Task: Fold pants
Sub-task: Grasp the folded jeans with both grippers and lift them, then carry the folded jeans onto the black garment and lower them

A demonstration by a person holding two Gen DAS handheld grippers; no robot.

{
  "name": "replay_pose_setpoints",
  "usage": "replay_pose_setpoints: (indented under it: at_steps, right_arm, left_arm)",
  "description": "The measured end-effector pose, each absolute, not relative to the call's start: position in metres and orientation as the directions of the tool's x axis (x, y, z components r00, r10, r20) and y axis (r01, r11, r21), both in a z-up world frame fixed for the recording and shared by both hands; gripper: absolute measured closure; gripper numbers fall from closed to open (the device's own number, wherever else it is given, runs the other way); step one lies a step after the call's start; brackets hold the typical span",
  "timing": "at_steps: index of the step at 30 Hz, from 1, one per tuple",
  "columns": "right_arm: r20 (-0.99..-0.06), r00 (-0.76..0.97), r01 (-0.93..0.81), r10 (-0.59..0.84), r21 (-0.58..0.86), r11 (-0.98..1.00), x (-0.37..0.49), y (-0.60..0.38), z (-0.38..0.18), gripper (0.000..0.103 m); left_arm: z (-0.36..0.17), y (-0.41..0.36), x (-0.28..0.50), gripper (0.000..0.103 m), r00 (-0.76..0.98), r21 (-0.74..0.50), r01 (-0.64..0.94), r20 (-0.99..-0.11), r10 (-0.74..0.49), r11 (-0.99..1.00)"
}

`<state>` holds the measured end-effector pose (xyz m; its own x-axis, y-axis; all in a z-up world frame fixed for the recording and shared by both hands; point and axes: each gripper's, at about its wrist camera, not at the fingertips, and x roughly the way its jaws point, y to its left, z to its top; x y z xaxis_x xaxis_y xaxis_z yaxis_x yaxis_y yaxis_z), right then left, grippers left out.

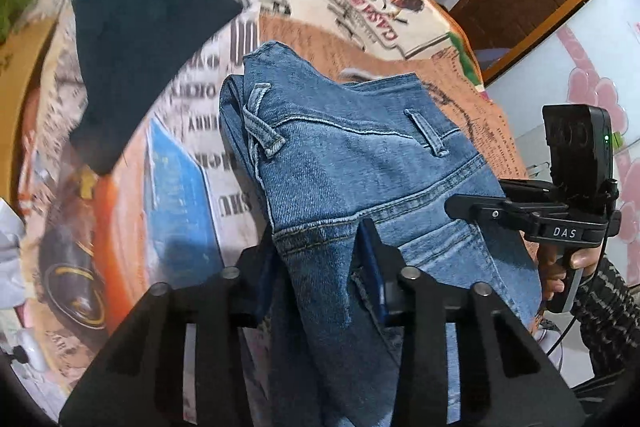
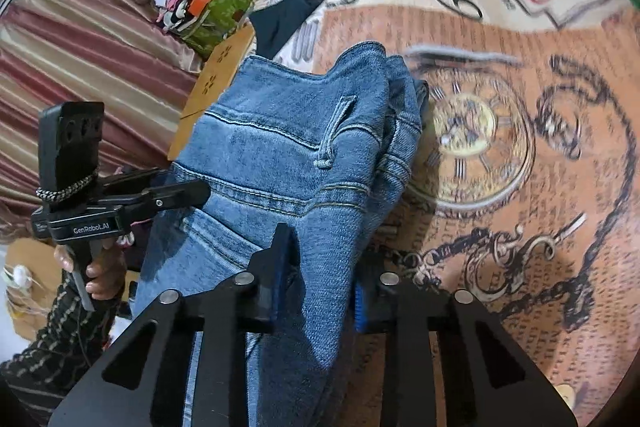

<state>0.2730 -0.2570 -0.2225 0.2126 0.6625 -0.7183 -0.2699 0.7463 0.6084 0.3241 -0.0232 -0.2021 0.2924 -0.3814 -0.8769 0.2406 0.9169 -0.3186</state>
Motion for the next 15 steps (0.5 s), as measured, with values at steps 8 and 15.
replay_pose_setpoints:
  at_steps: [8,15]
  right_arm:
    - [-0.657,0.362,-0.367,0.661,0.552,0.749,0.279,-0.244,-0.156,0.085]
    - [-0.588,0.463,-0.463,0.664,0.478,0.746,0.32,-0.207,-0.098,0.085]
  left_arm:
    - [-0.136,-0.004,0.317,0.067,0.488,-0.261,0.262,-0.795,-0.361,0.929]
    - [-0.075,0.024,0.336,0.067,0.672,-0.141,0.223,-0.695,-0.256,0.965]
